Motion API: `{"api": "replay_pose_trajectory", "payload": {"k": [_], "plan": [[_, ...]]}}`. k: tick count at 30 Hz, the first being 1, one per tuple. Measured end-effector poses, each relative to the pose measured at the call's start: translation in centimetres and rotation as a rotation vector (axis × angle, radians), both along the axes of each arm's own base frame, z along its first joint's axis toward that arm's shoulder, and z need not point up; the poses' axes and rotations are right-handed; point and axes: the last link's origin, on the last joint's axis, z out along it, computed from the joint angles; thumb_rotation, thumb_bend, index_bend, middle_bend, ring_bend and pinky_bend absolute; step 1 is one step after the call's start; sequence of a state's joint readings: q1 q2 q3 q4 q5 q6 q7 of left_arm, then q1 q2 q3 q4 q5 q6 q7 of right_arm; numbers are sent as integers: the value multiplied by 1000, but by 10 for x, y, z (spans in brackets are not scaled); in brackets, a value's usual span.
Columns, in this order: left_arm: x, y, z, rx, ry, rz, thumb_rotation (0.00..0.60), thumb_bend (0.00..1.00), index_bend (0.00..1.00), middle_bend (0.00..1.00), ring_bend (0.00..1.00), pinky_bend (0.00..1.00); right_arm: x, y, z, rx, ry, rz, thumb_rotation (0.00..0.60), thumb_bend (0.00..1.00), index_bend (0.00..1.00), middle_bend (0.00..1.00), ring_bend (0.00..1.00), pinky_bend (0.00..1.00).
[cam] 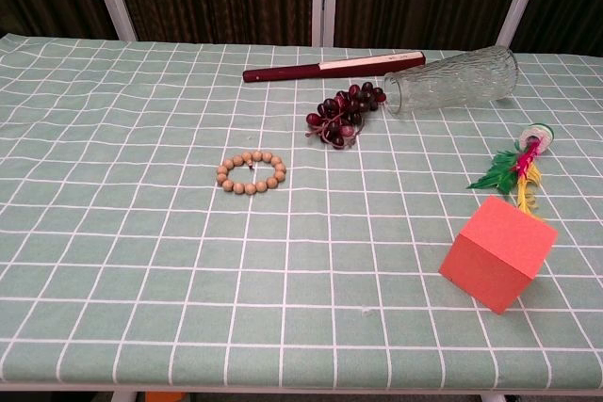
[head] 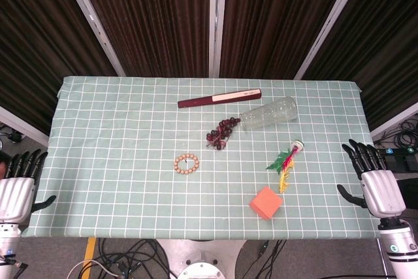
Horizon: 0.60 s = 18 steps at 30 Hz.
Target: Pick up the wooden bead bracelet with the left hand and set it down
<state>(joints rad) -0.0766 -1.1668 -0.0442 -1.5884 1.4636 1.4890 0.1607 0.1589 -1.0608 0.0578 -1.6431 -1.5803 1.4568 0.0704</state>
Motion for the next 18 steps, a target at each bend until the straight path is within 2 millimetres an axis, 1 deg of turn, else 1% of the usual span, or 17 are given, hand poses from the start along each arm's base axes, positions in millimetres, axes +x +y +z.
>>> {"api": "replay_pose_trajectory", "payload": {"k": [11, 14, 18], "plan": [[0, 2, -2, -6, -16, -9, 600, 0, 80, 39, 0, 0, 2, 7, 5, -18, 4, 1, 600, 169, 0, 0, 0, 0], [6, 12, -4, -20, -11, -47, 600, 0, 97, 52, 0, 0, 3, 9, 8, -33, -3, 4, 600, 169, 0, 0, 0, 0], [21, 36, -8, -56, 13, -169, 600, 0, 190, 167, 33, 1, 6, 11, 11, -45, 0, 19, 600, 169, 0, 0, 0, 0]]}}
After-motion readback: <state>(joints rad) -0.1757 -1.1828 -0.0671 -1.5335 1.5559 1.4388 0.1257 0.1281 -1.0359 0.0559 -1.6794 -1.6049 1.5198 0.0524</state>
